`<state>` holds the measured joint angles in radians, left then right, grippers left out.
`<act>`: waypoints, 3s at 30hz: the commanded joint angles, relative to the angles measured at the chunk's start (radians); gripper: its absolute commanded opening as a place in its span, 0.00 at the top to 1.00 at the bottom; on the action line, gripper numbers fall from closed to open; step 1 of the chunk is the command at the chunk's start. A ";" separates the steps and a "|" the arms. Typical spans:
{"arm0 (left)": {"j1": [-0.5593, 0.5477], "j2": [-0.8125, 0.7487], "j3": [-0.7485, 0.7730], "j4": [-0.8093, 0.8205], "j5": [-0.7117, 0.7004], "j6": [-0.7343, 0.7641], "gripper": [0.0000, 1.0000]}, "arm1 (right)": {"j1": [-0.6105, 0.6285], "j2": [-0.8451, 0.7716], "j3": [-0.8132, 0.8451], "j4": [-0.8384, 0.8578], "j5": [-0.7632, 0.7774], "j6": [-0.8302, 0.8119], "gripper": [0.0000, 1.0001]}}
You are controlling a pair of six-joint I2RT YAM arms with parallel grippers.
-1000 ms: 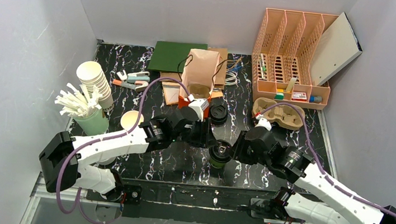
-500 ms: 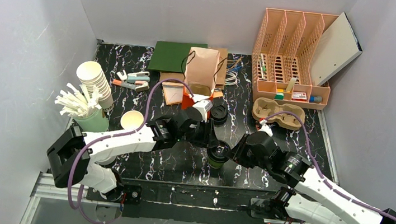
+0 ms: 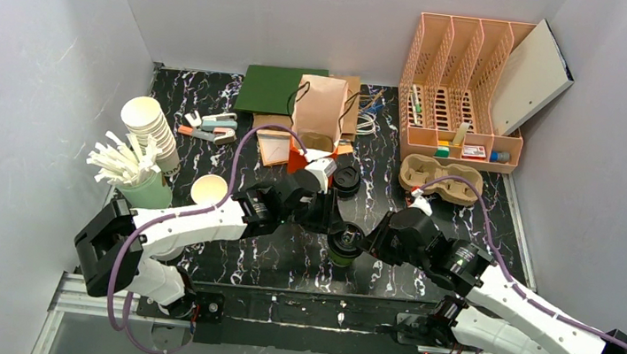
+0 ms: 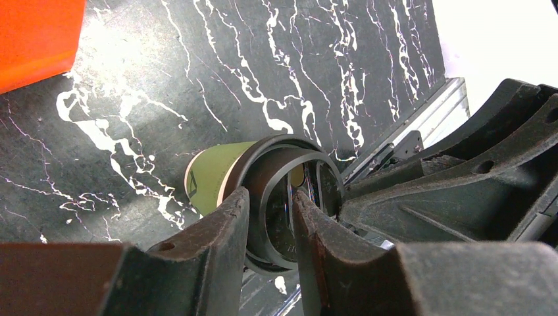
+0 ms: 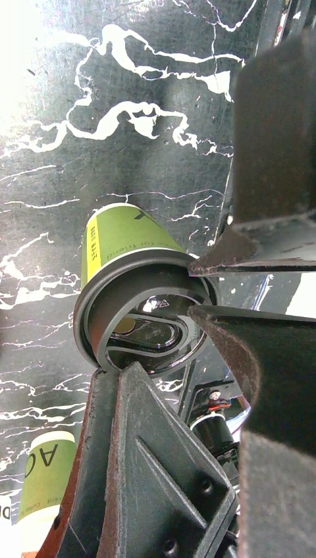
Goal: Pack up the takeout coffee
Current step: Adjust the cup lid on the coffee cup.
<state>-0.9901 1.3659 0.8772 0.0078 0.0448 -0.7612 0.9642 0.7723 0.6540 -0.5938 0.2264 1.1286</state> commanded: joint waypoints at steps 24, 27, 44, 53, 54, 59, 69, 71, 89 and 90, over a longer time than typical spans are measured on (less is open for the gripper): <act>-0.018 -0.019 -0.159 -0.022 -0.052 -0.018 0.73 | -0.001 -0.002 -0.127 0.038 -0.040 0.073 0.70; -0.018 -0.017 -0.201 -0.013 -0.069 -0.024 0.73 | -0.002 0.004 -0.148 0.040 -0.044 0.074 0.70; -0.027 -0.015 -0.259 0.037 -0.071 -0.044 0.74 | -0.002 0.029 -0.188 0.015 -0.034 0.078 0.67; -0.038 -0.013 -0.271 0.039 -0.075 -0.047 0.74 | -0.001 0.026 -0.204 -0.016 -0.035 0.082 0.66; -0.039 -0.012 -0.272 0.040 -0.075 -0.048 0.74 | -0.001 0.026 -0.208 -0.015 -0.036 0.078 0.66; -0.042 -0.008 -0.279 0.044 -0.077 -0.052 0.74 | -0.002 0.053 -0.194 -0.020 -0.026 0.061 0.66; -0.045 -0.009 -0.158 -0.047 -0.094 -0.003 0.74 | -0.001 0.070 -0.027 -0.058 0.074 -0.053 0.66; -0.045 -0.014 -0.102 -0.103 -0.116 0.017 0.73 | -0.002 0.088 0.020 -0.068 0.092 -0.083 0.66; -0.045 0.000 0.123 -0.250 -0.154 0.075 0.68 | -0.013 0.221 0.136 -0.003 0.103 -0.280 0.68; -0.045 -0.005 0.122 -0.254 -0.158 0.074 0.68 | -0.015 0.230 0.145 0.000 0.097 -0.294 0.68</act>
<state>-1.0309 1.3773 0.9703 -0.1841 -0.0902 -0.6975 0.9592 0.9604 0.7509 -0.5476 0.2874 0.9356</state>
